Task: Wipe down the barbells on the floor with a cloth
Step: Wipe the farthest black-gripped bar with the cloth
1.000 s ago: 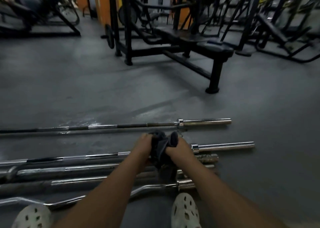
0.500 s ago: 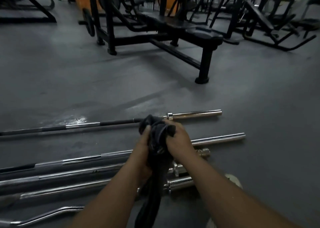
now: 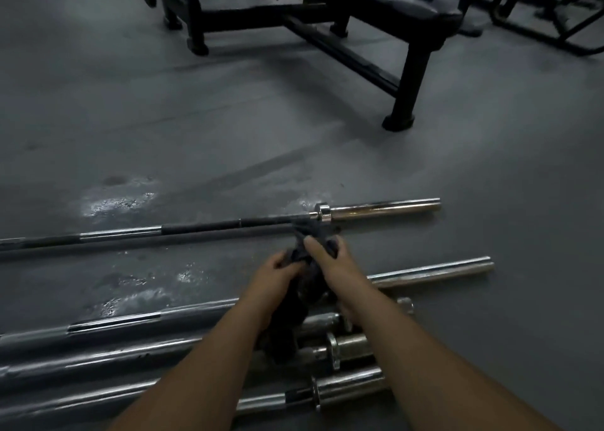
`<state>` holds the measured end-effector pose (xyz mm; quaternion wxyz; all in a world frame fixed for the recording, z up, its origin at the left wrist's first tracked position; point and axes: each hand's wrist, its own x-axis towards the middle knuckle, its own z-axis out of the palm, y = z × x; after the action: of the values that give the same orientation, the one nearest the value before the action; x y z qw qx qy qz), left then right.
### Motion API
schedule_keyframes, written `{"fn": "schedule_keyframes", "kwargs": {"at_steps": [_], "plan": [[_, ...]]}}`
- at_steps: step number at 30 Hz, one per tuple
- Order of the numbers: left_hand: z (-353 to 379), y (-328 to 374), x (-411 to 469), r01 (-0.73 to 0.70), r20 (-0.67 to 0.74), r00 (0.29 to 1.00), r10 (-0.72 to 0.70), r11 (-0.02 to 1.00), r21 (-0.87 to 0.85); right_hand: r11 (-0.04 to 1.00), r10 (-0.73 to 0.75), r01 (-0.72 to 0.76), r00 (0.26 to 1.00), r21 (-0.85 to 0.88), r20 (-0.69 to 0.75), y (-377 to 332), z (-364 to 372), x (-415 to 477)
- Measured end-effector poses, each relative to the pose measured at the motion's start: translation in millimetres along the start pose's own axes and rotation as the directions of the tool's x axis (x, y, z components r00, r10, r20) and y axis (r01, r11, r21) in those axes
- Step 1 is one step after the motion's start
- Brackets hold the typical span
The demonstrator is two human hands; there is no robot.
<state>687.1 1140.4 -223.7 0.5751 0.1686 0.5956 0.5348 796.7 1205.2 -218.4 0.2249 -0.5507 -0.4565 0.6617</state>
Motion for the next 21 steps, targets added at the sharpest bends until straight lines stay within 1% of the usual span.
{"fn": "schedule_keyframes", "kwargs": {"at_steps": [1,3,4,5,6,7,8,9,10,11,12,14,15,17,18,19,21], "plan": [[1.2,3.8,0.5,0.036,0.067,0.997,-0.039,0.998,0.043,1.000,-0.012,0.012,1.000,-0.018,0.007,-2.0,-0.3,3.1],[-3.3,15.3,3.4,0.156,0.166,0.973,-0.163,0.986,0.056,0.997,0.009,-0.008,1.000,-0.072,0.020,-4.6,-8.7,15.6],[-7.5,20.9,6.5,0.215,0.205,0.953,-0.224,0.974,0.066,0.994,0.005,-0.002,1.000,-0.105,0.027,-4.7,-14.1,23.8],[-12.6,24.9,12.4,0.239,0.218,0.942,-0.257,0.965,0.103,0.990,-0.004,0.007,1.000,-0.139,0.024,-5.6,-18.5,32.1],[-18.2,26.6,22.4,0.237,0.190,0.944,-0.270,0.955,0.179,0.986,-0.009,0.011,1.000,-0.169,0.011,-5.9,-21.6,41.4],[-22.8,26.4,34.0,0.224,0.124,0.956,-0.264,0.936,0.270,0.973,-0.008,0.003,1.000,-0.229,-0.019,-5.2,-23.4,50.1],[-27.3,24.5,47.4,0.190,0.029,0.976,-0.216,0.910,0.368,0.949,-0.018,0.002,0.999,-0.314,-0.049,-1.7,-25.1,61.1],[-32.7,20.8,62.1,0.142,-0.079,0.990,-0.118,0.858,0.494,0.905,-0.037,0.000,0.996,-0.425,-0.079,0.6,-24.4,69.2],[-38.3,17.2,74.6,0.097,-0.152,0.988,-0.002,0.776,0.623,0.851,-0.067,0.003,0.992,-0.525,-0.103,5.9,-24.1,78.0],[-44.0,14.3,85.3,0.075,-0.182,0.979,0.086,0.686,0.723,0.801,-0.093,-0.002,0.988,-0.598,-0.127,11.9,-22.6,86.1],[-49.6,14.0,95.9,0.071,-0.190,0.973,0.128,0.622,0.780,0.771,-0.115,-0.006,0.982,-0.636,-0.148,18.8,-21.2,94.4],[-59.5,16.7,118.3,0.051,-0.160,0.973,0.164,0.525,0.849,0.724,-0.166,-0.001,0.970,-0.690,-0.175,25.2,-17.5,106.2],[-64.0,18.8,131.5,0.029,-0.128,0.972,0.195,0.444,0.895,0.669,-0.201,-0.003,0.962,-0.743,-0.184,24.7,-16.6,113.6],[-73.0,21.5,157.5,-0.009,-0.040,0.971,0.237,0.204,0.979,0.479,-0.302,-0.001,0.939,-0.878,-0.166,16.1,-16.0,131.1],[-78.3,23.5,170.1,-0.015,-0.010,0.970,0.243,0.100,0.995,0.416,-0.352,0.015,0.925,-0.909,-0.146,9.6,-15.9,143.3],[-84.6,25.3,181.6,-0.015,0.008,0.969,0.248,0.028,1.000,0.388,-0.396,0.042,0.910,-0.921,-0.125,2.4,-16.0,157.0],[-101.6,23.4,202.6,0.009,0.007,0.967,0.256,-0.061,0.998,0.397,-0.500,0.132,0.861,-0.908,-0.094,-11.0,-16.3,185.9]]}}
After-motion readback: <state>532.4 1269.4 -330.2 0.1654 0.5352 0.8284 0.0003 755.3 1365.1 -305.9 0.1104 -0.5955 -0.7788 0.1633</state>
